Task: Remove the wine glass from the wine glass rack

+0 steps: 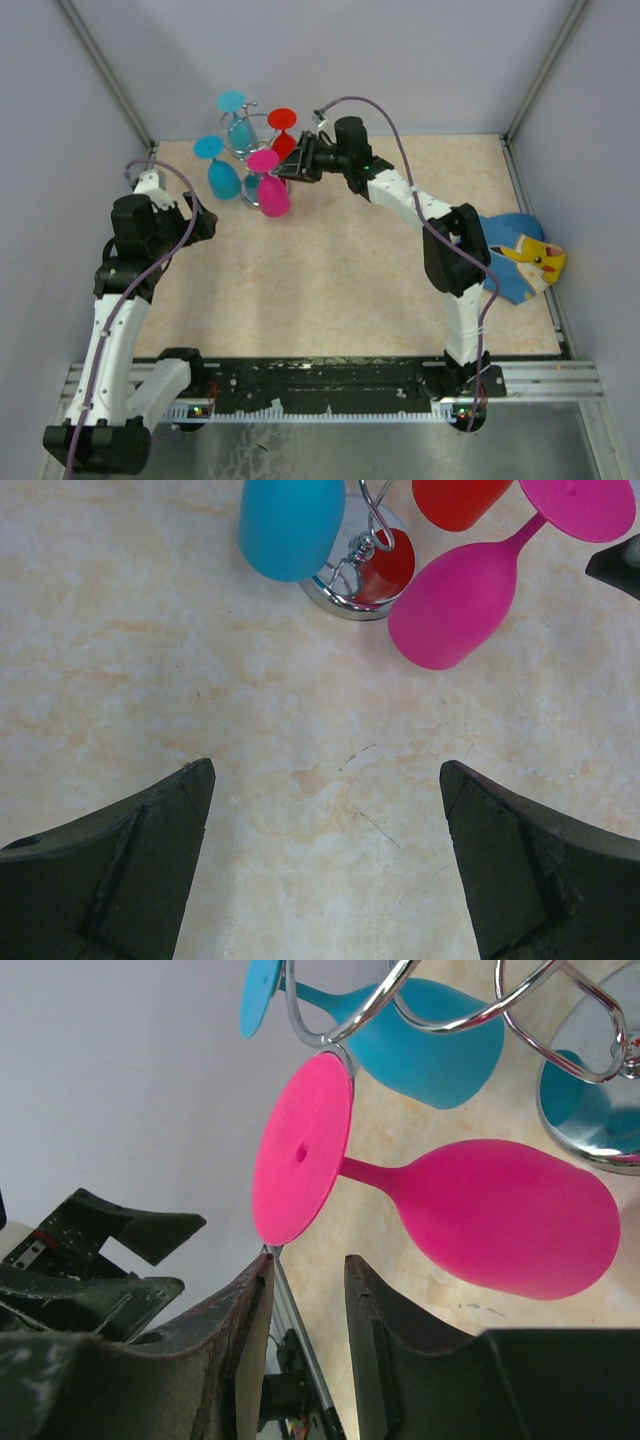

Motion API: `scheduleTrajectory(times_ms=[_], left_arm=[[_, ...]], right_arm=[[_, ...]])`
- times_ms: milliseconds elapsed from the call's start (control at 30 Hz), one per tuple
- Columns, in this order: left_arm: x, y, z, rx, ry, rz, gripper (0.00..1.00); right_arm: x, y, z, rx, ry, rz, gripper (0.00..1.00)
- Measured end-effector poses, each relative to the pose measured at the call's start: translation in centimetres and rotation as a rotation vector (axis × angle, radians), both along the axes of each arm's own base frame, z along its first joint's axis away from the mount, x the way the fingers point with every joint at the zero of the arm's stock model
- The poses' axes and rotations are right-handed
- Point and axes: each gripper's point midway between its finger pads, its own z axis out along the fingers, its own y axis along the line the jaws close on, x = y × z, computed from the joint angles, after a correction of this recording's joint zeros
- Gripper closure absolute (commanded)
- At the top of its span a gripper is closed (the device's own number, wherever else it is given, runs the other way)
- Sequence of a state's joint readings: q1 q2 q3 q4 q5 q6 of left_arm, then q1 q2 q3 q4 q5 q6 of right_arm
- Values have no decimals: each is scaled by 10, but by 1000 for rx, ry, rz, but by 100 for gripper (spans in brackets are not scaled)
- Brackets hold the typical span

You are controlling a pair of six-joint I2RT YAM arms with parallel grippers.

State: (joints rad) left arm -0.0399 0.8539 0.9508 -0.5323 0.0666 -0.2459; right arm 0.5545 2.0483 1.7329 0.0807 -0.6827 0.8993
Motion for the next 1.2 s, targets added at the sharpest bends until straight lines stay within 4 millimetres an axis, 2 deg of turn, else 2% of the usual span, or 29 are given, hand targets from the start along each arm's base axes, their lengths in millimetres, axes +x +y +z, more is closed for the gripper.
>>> scheduleTrajectory(times_ms=[133,367,567,667,967,1200], left_arm=[[-1,0,0,0,0,0,0],[-1,0,0,1,-2,1,0],[-2,1,-2,3,-1,6,0],[-3,1,-4,3,4,5,0],[-3,1,-4,3,4,6,0],[-3,1,-5,3,6,6,0]], right_arm=[[-1,0,-2,4,11,-1,64],[0,4,17,75,-12,10,63],[8,11,23,98,-12,20,62],[16,17,20,102,-12,24,62],[23,23,-10,70,59,28,62],[25,25,9,97,42,30,61]])
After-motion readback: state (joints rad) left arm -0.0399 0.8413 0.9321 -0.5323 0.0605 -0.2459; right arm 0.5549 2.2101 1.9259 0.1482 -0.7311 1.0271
